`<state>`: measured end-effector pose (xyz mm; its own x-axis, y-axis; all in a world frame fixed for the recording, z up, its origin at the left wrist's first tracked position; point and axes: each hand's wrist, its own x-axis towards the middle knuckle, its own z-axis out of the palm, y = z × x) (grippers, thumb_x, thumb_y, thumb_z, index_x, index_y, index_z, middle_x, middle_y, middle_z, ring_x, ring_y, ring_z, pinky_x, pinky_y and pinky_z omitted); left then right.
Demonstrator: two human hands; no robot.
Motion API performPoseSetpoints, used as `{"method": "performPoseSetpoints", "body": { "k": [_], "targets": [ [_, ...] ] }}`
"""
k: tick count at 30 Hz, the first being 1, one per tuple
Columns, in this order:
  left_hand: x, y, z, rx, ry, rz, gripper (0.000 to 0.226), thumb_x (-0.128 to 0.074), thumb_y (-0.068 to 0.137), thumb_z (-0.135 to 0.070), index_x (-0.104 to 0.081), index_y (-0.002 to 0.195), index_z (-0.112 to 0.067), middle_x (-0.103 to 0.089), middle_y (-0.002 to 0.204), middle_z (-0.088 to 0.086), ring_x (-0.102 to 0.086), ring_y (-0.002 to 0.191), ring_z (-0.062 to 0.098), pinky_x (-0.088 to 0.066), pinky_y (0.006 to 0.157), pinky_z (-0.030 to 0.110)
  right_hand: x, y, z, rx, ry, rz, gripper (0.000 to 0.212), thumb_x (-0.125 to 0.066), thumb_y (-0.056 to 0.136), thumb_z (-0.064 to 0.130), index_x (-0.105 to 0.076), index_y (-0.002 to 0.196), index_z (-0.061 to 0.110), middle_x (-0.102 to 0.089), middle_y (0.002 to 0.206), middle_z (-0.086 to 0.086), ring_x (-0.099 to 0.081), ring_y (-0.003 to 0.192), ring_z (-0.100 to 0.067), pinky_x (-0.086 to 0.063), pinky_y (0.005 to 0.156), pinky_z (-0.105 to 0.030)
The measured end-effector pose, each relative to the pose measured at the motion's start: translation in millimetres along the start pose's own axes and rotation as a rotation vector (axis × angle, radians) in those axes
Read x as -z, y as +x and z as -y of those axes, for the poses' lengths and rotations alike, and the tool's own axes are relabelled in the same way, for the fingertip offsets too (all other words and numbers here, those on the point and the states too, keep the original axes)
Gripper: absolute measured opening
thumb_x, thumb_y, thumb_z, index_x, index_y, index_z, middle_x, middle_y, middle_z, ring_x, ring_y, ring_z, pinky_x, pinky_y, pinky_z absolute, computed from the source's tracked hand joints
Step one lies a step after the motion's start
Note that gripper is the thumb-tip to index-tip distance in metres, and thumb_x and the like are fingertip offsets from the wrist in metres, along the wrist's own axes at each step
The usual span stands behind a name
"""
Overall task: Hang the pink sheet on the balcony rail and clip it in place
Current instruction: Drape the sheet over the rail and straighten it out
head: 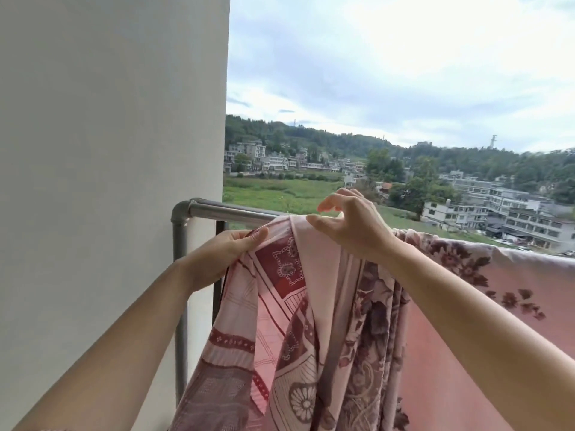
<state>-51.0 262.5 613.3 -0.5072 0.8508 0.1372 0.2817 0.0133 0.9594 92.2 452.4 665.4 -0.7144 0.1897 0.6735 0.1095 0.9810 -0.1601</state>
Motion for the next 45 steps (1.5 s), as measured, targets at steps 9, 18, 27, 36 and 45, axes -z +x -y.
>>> {"method": "performPoseSetpoints", "body": {
  "k": [9,18,27,36,45],
  "targets": [
    [-1,11,-52,-0.144,-0.203,-0.151,0.035,-0.057,0.091,-0.038,-0.069,0.095,-0.006,-0.068,0.082,0.014,-0.066,0.069,0.026,-0.056,0.064,0.031,3,14,7,-0.009,-0.002,-0.152,0.007,-0.064,0.086,0.012,-0.067,0.08,0.011,-0.064,0.076,0.002,-0.057,0.071,-0.017,-0.043,0.058,-0.026],
    [53,21,-52,-0.184,-0.531,-0.489,0.048,-0.043,0.096,-0.042,-0.072,0.081,-0.006,-0.072,0.079,0.014,-0.07,0.077,0.028,-0.057,0.074,0.034,34,13,-44,-0.625,0.262,-0.465,0.014,-0.047,0.085,0.001,-0.061,0.088,0.002,-0.058,0.08,-0.006,-0.051,0.077,-0.02,-0.039,0.064,-0.028],
    [87,-9,-2,-0.325,-0.555,-0.391,0.053,-0.067,0.05,-0.018,-0.065,0.101,-0.003,-0.068,0.089,0.005,-0.066,0.086,0.017,-0.052,0.086,0.024,29,8,-40,-0.537,0.297,-0.342,0.016,-0.048,0.089,0.008,-0.064,0.091,0.003,-0.062,0.082,-0.007,-0.055,0.076,-0.019,-0.039,0.056,-0.023],
    [66,-67,19,-0.397,-0.685,-0.495,0.032,-0.067,0.037,-0.02,-0.07,0.067,-0.009,-0.068,0.067,0.006,-0.066,0.065,0.02,-0.055,0.068,0.022,14,35,-8,-0.49,0.418,-0.525,0.025,-0.039,0.089,-0.007,-0.058,0.101,0.005,-0.055,0.073,0.004,-0.044,0.056,-0.004,-0.036,0.045,-0.015],
    [56,-87,68,0.497,0.102,0.082,0.063,-0.077,0.042,-0.033,-0.071,0.101,-0.012,-0.065,0.11,0.013,-0.063,0.095,0.022,-0.053,0.08,0.037,-2,30,29,-0.243,0.364,-0.251,0.031,-0.049,0.087,0.01,-0.049,0.056,0.016,-0.045,0.052,0.001,-0.037,0.047,-0.008,-0.036,0.05,-0.021]
  ]
}}
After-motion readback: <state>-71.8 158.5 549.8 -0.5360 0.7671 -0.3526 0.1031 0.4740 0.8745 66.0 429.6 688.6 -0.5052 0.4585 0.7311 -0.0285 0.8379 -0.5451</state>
